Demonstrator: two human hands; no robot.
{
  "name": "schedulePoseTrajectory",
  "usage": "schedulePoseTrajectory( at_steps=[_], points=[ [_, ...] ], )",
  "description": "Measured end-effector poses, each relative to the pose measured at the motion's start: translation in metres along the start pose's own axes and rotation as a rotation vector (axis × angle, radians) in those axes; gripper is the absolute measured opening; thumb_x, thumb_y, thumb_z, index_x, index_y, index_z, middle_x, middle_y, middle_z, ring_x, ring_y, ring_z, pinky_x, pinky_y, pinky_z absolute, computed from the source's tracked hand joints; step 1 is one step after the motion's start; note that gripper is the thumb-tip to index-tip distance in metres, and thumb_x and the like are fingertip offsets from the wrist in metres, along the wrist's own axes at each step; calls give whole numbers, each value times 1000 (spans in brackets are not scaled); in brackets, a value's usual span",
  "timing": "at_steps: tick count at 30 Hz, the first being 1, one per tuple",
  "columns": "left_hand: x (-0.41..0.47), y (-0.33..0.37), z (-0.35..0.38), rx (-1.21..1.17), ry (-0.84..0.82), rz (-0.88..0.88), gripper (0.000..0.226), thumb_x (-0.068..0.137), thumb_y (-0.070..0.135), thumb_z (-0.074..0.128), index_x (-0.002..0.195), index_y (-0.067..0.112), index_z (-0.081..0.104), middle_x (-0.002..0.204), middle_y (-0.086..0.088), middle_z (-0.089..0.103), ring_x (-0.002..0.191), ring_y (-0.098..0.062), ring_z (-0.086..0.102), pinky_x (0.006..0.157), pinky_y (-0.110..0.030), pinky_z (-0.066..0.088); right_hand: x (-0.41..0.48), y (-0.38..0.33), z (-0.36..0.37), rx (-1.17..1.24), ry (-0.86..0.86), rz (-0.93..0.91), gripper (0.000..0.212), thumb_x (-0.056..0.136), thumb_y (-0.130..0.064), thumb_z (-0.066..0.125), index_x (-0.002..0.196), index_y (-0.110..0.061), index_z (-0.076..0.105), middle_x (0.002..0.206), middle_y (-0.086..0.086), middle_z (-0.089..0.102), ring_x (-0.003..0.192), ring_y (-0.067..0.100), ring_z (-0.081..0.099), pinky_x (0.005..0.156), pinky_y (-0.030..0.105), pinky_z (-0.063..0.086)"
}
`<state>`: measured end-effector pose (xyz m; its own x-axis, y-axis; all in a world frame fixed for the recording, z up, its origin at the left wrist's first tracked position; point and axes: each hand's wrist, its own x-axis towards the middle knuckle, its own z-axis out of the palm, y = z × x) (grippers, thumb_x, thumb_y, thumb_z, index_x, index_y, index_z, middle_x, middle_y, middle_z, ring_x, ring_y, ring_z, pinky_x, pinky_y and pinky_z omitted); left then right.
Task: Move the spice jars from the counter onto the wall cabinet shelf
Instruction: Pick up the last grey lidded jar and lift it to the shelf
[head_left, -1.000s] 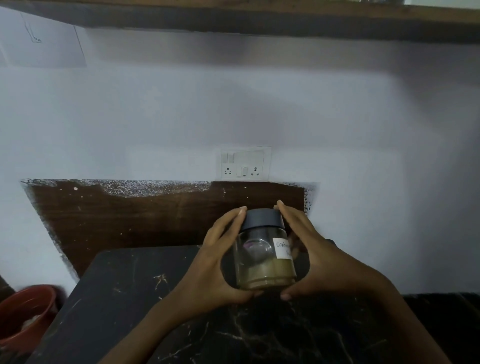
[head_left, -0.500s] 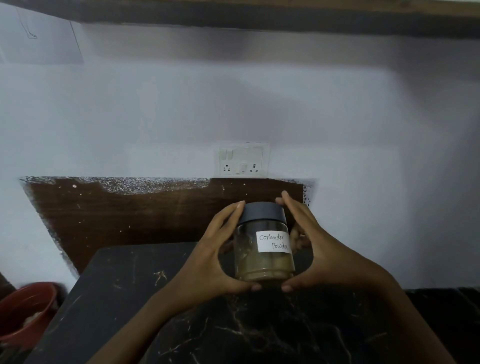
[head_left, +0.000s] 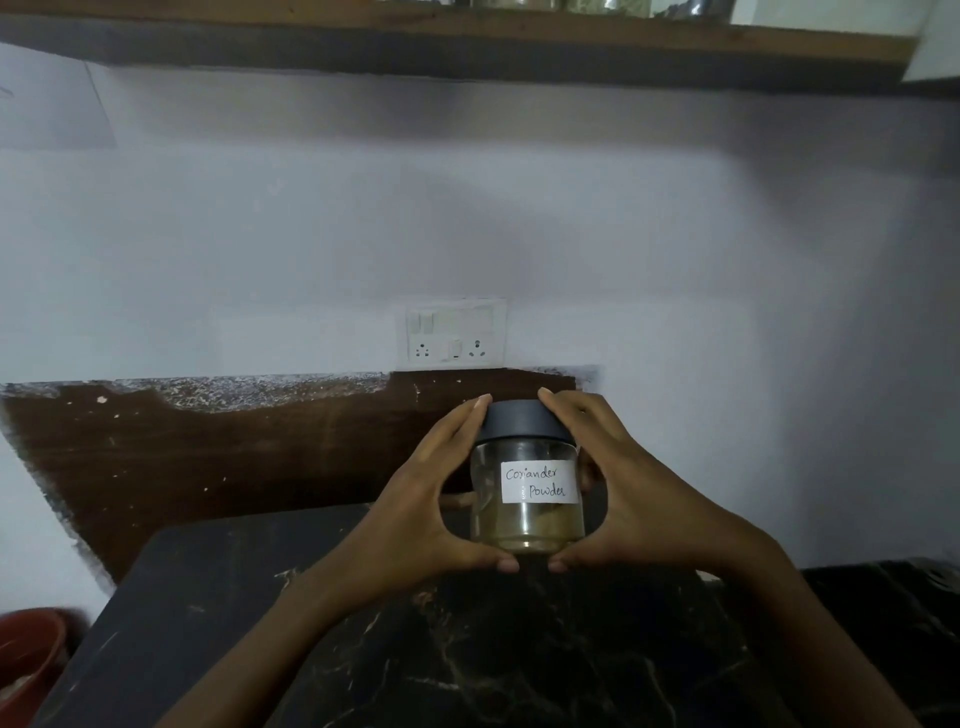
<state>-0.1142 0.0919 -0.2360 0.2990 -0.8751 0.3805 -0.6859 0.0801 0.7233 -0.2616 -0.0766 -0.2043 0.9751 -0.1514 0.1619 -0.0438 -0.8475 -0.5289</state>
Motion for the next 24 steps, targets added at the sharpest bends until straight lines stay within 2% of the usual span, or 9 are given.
schedulePoseTrajectory(
  at_steps=[4, 7, 10, 12, 15, 17, 19, 22, 24],
  points=[
    [31, 17, 9, 6, -25, 76, 121, 58, 28, 88, 147, 35, 6, 151, 28, 6, 137, 10, 16, 96, -14, 44, -11, 7, -30, -27, 85, -4, 125, 53, -38, 87, 141, -45, -1, 133, -35, 7, 111, -1, 40, 94, 22, 46],
    [65, 38, 13, 75, -22, 188, 119, 61, 34, 85, 147, 32, 3, 152, 28, 0, 138, 11, 8, 101, -8, 35, -20, 15, -64, -64, 179, -33, 121, 54, -38, 86, 141, -44, 2, 136, -30, 8, 112, -9, 38, 91, 14, 45],
    [105, 64, 17, 209, 16, 338, 116, 66, 44, 81, 147, 33, 0, 152, 31, -7, 140, 7, 2, 110, -14, 21, -29, 22, -108, -138, 293, -68, 120, 54, -34, 88, 139, -46, 4, 135, -31, 10, 103, -13, 41, 84, 7, 43],
    [132, 83, 17, 286, 57, 424, 115, 65, 54, 76, 149, 33, 0, 152, 29, -9, 142, 3, 2, 109, -21, 22, -33, 23, -138, -216, 354, -74, 122, 53, -34, 88, 141, -45, 4, 135, -30, 11, 99, -6, 46, 83, 13, 47],
    [179, 119, 15, 453, 144, 564, 114, 64, 66, 65, 149, 32, -3, 153, 27, -13, 142, 0, 1, 108, -21, 22, -40, 24, -190, -328, 470, -77, 124, 52, -37, 88, 143, -44, 4, 136, -31, 10, 92, 2, 50, 83, 27, 52],
    [213, 147, 10, 567, 203, 650, 115, 65, 69, 64, 148, 30, -5, 154, 22, -16, 142, 1, -3, 113, -24, 16, -41, 24, -229, -396, 555, -114, 124, 52, -37, 88, 143, -43, 3, 137, -33, 8, 92, 1, 50, 84, 28, 53],
    [241, 171, 3, 673, 241, 687, 112, 69, 70, 60, 148, 27, -8, 155, 17, -17, 143, -1, -8, 117, -33, 7, -38, 24, -261, -443, 611, -156, 124, 51, -34, 88, 144, -39, 6, 135, -32, 11, 93, -2, 49, 84, 23, 52],
    [286, 191, -9, 844, 361, 673, 104, 70, 81, 32, 149, 22, -2, 157, 9, -12, 144, -11, -10, 117, -46, -4, -33, 25, -308, -518, 701, -201, 123, 51, -29, 89, 145, -31, 9, 130, -28, 16, 91, -8, 48, 81, 13, 48],
    [312, 188, -20, 981, 514, 614, 97, 76, 81, 15, 150, 19, 7, 158, 3, -5, 145, -18, -8, 114, -50, -11, -26, 26, -335, -549, 752, -217, 121, 52, -24, 89, 145, -24, 11, 137, -16, 18, 92, -2, 47, 80, 17, 49]
  ],
)
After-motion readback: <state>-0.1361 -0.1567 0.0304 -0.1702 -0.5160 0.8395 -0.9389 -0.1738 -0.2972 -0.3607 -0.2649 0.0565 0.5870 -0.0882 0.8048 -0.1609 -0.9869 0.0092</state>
